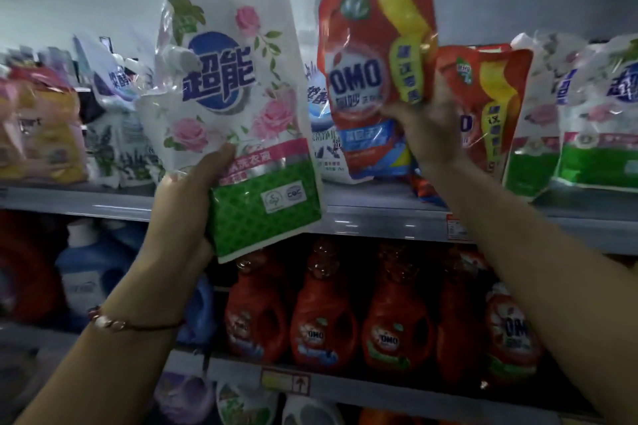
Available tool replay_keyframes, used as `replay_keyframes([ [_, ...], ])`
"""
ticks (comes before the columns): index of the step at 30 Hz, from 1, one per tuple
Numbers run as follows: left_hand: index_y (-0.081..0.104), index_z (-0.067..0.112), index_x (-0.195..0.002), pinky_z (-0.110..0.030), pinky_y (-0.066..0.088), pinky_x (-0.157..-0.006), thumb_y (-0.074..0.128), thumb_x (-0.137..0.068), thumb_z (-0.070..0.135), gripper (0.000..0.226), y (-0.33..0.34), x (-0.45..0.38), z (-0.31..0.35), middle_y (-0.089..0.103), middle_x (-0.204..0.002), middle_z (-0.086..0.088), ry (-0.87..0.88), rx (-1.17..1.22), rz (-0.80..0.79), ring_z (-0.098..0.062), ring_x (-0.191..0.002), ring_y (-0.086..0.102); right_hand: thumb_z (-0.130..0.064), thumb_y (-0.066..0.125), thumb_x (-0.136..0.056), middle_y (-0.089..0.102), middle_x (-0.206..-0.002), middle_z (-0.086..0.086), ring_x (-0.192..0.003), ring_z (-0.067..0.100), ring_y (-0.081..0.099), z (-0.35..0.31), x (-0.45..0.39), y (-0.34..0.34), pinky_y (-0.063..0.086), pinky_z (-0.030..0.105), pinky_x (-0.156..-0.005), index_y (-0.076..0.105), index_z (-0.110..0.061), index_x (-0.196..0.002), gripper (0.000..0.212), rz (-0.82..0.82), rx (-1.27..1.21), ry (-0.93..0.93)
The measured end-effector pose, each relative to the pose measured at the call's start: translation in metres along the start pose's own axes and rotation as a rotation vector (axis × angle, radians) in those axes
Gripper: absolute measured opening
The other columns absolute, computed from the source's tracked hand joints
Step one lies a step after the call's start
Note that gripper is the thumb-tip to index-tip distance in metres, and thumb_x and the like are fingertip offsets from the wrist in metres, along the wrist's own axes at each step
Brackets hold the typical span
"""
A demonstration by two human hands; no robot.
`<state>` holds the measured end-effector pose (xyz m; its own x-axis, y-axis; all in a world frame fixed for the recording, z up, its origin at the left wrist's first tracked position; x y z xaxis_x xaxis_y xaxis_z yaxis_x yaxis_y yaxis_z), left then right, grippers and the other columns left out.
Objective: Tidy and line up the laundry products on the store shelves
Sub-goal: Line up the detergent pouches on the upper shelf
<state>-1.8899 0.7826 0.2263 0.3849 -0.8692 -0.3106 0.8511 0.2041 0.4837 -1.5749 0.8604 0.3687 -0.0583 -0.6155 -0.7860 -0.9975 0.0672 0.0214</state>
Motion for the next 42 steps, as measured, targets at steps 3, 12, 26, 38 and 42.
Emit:
replay_keyframes([
  [3,0.065,0.014,-0.125,-0.055,0.058,-0.081,0.075,-0.085,0.026,0.042,-0.017,-0.001,0.004,0.074,-0.111,-0.011,0.006,-0.025,0.024,-0.032,-0.096,0.073,0.003,0.072,-0.079,0.072,-0.1,0.004,-0.092,0.016,0.07,0.056,0.036,0.034,0.056,0.025,-0.075,0.063,-0.008,-0.108,0.032,-0.016,-0.098,0.185],
  [12,0.063,0.01,-0.126,-0.048,0.061,-0.075,0.073,-0.086,0.02,0.042,-0.027,-0.008,-0.005,0.075,-0.109,-0.012,0.021,-0.039,0.048,-0.03,-0.093,0.074,-0.015,0.08,-0.074,0.072,-0.113,0.003,-0.113,0.027,0.063,0.148,0.046,0.061,0.043,0.055,-0.104,0.064,-0.019,-0.115,0.044,-0.241,-0.038,0.674],
  [26,0.065,0.016,-0.118,-0.048,0.06,-0.074,0.069,-0.085,0.016,0.034,0.057,-0.018,-0.042,0.075,-0.105,-0.012,-0.093,0.013,-0.249,-0.034,-0.092,0.074,-0.034,0.063,-0.093,0.058,-0.119,-0.004,-0.098,0.004,0.058,0.071,0.073,0.031,0.05,0.016,-0.078,0.038,-0.014,-0.144,0.06,-0.17,0.245,0.503],
  [38,0.063,0.019,-0.118,-0.048,0.059,-0.082,0.077,-0.081,0.022,0.04,0.234,0.024,-0.089,0.075,-0.107,-0.005,-0.11,0.068,-0.76,-0.027,-0.098,0.073,-0.031,0.061,-0.094,0.077,-0.096,0.004,-0.091,0.022,0.073,-0.001,0.119,-0.104,0.056,0.036,-0.077,0.065,-0.018,-0.104,0.017,0.415,0.039,0.531],
  [42,0.065,0.024,-0.112,-0.042,0.056,-0.088,0.078,-0.082,0.023,0.032,0.299,0.048,-0.1,0.076,-0.102,0.007,-0.052,0.024,-0.84,-0.014,-0.096,0.073,-0.027,0.066,-0.089,0.076,-0.101,0.009,-0.086,0.021,0.074,-0.02,0.12,-0.162,0.058,0.033,-0.067,0.07,-0.014,-0.104,0.02,0.608,-0.073,0.452],
])
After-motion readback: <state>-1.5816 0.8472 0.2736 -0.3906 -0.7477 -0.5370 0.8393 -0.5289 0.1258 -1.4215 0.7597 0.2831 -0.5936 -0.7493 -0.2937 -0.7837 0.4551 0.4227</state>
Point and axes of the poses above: each hand's wrist, its own x-axis away from the middle knuckle, its own y-axis out of the palm, z = x × y, the point moved 9 cm from there along -x, towards the middle knuckle
